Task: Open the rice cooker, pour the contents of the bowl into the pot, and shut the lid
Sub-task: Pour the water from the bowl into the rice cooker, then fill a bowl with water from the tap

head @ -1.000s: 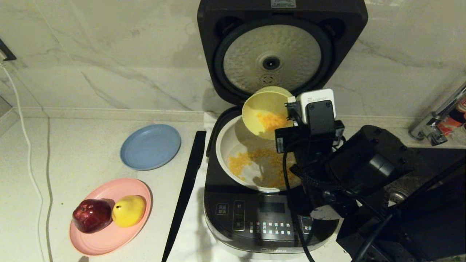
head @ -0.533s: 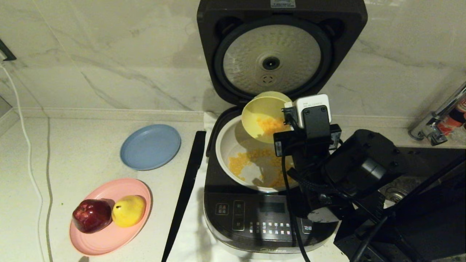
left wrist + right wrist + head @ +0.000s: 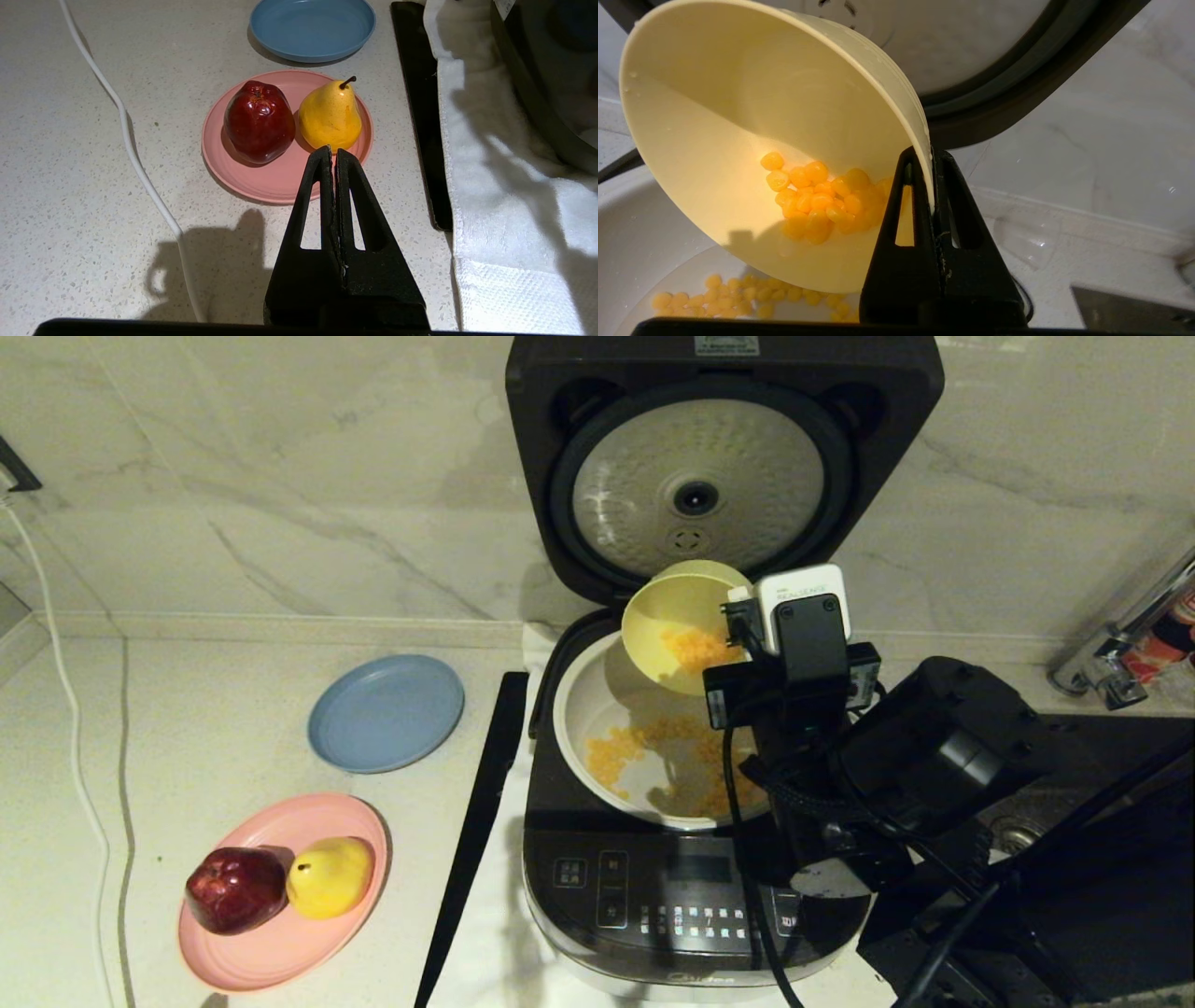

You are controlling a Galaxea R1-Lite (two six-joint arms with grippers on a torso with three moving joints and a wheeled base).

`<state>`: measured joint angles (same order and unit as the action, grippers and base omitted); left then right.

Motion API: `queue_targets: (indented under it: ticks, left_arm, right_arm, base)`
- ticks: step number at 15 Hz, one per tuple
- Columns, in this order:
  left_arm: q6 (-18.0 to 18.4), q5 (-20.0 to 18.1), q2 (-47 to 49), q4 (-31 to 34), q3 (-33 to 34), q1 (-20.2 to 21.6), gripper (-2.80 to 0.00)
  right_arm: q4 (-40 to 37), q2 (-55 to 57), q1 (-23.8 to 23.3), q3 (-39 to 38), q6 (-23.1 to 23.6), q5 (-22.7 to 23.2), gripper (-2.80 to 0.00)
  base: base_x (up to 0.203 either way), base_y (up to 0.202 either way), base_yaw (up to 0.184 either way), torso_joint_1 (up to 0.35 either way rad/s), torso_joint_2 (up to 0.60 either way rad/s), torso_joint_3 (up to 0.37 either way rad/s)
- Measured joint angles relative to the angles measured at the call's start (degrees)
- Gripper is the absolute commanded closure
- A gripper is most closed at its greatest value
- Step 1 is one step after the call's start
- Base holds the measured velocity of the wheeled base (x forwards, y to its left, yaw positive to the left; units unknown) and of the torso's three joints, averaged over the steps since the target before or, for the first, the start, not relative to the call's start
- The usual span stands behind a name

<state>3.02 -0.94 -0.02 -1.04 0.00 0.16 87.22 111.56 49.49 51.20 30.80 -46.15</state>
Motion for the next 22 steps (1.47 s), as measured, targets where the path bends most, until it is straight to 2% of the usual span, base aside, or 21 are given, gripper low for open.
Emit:
queue_targets:
  ticks: [5, 8, 11, 14, 17, 19, 21, 22]
  left_arm:
    - [0.0, 0.0, 0.0, 0.0, 0.0, 0.0, 0.0]
    - [0.0, 0.0, 0.0, 0.0, 0.0, 0.0, 0.0]
    - [0.0, 0.0, 0.0, 0.0, 0.0, 0.0, 0.0]
    - [0.0, 0.0, 0.0, 0.0, 0.0, 0.0, 0.0]
    - [0.0, 0.0, 0.0, 0.0, 0.0, 0.0, 0.0]
    - [0.0, 0.0, 0.0, 0.0, 0.0, 0.0, 0.0]
    - [0.0, 0.0, 0.0, 0.0, 0.0, 0.0, 0.0]
    - [0.0, 0.0, 0.0, 0.0, 0.0, 0.0, 0.0]
  right_arm:
    - [0.0, -2.6, -0.2, 2.2, 0.6, -0.9, 0.0]
    - [0.0, -3.9, -0.5, 4.0, 0.2, -4.7, 0.0]
    - [-5.7, -6.4, -0.7, 4.7, -1.6, -5.2, 0.0]
    - [-20.2, -10.6, -0.7, 5.0, -8.8, -5.1, 0.0]
    - [-41.6, -15.7, -0.7, 7.3, -21.0, -2.6, 0.0]
    - [-59.8, -19.4, -1.3, 11.3, -30.9, 2.1, 0.0]
    - [-79.6, -23.3, -3.9, 16.9, -42.3, 10.1, 0.0]
    - [-89.1, -25.5, -6.8, 19.1, -47.5, 15.3, 0.0]
  base:
    - [0.0, 0.0, 0.0, 0.0, 0.0, 0.0]
    - [0.0, 0.0, 0.0, 0.0, 0.0, 0.0]
    - [0.0, 0.0, 0.0, 0.0, 0.0, 0.0]
    - [0.0, 0.0, 0.0, 0.0, 0.0, 0.0]
    - [0.0, 0.0, 0.0, 0.0, 0.0, 0.0]
    - [0.0, 0.0, 0.0, 0.0, 0.0, 0.0]
    - [0.0, 0.0, 0.0, 0.0, 0.0, 0.0]
    - [0.0, 0.0, 0.0, 0.0, 0.0, 0.0]
